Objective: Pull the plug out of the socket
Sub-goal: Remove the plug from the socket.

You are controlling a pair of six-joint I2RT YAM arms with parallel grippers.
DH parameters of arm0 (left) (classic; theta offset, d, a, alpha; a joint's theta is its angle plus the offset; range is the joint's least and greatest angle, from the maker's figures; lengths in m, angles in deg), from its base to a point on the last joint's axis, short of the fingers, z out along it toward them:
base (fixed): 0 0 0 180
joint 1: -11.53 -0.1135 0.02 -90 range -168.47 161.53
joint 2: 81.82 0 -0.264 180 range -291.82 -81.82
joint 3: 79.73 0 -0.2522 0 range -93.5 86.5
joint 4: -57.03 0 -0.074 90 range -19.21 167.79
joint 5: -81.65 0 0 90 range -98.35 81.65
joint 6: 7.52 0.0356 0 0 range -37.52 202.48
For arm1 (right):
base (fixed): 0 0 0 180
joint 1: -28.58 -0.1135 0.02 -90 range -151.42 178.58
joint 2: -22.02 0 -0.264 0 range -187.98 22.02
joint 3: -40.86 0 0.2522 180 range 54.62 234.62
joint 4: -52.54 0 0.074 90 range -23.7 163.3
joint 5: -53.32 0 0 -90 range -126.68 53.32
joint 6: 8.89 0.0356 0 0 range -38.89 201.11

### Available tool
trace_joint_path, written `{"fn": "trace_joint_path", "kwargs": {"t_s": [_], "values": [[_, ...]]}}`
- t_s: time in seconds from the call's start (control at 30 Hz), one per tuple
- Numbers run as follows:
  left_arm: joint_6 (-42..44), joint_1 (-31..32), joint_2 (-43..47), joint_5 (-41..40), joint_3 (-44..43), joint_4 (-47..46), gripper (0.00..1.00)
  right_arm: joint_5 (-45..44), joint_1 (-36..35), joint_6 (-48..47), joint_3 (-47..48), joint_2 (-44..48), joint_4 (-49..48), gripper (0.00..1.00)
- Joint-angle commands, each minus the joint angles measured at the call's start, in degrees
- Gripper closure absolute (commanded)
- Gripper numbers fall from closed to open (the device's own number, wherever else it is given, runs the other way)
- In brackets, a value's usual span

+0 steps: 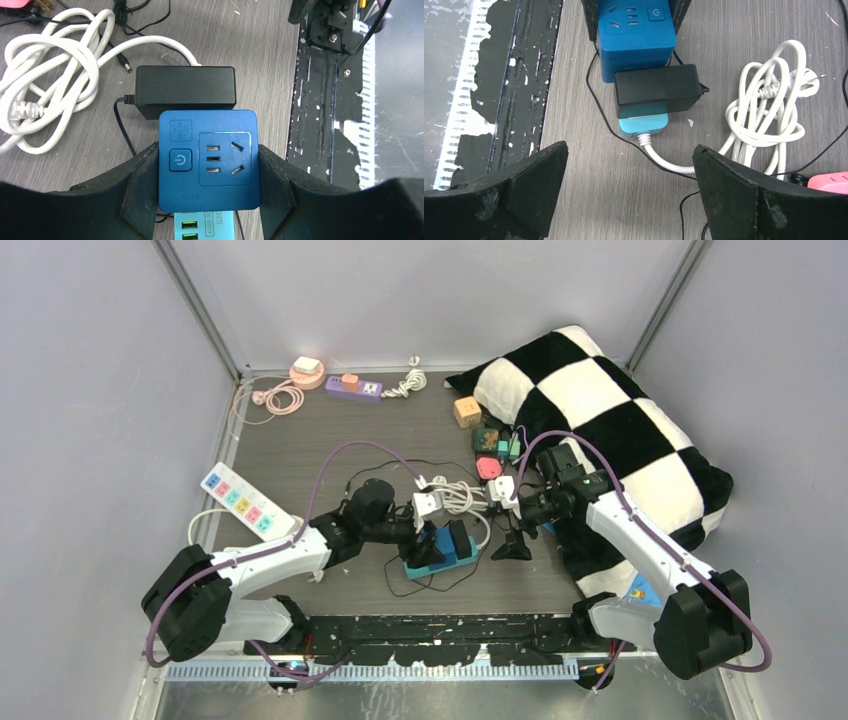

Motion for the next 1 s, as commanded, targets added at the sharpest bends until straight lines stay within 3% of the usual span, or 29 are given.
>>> {"fn": "trace_joint_path", "kwargs": {"t_s": [0.0,0.17,0.5,0.97], "values": [[-6.2,-2.3,2.8,5.8,-1.9,-7.6,1.0,1.8,-0.3,1.5,2.3,-0.5,0.2,0.0],[-10.7,-4.7,3.6,5.4,-1.8,-8.0,1.0,1.8,-0.2,3.7,2.8,-0.9,-0.3,0.0],[-27.7,-13.7,4.3,9.4,-0.2,-13.8,1.0,1.4,0.0,8.6,5.0,-2.5,-0.2,0.0],[-33.3,-15.3,1.8,13.1,1.9,-20.7,1.0,0.9,-0.1,10.7,5.7,-3.8,-0.5,0.0]]}}
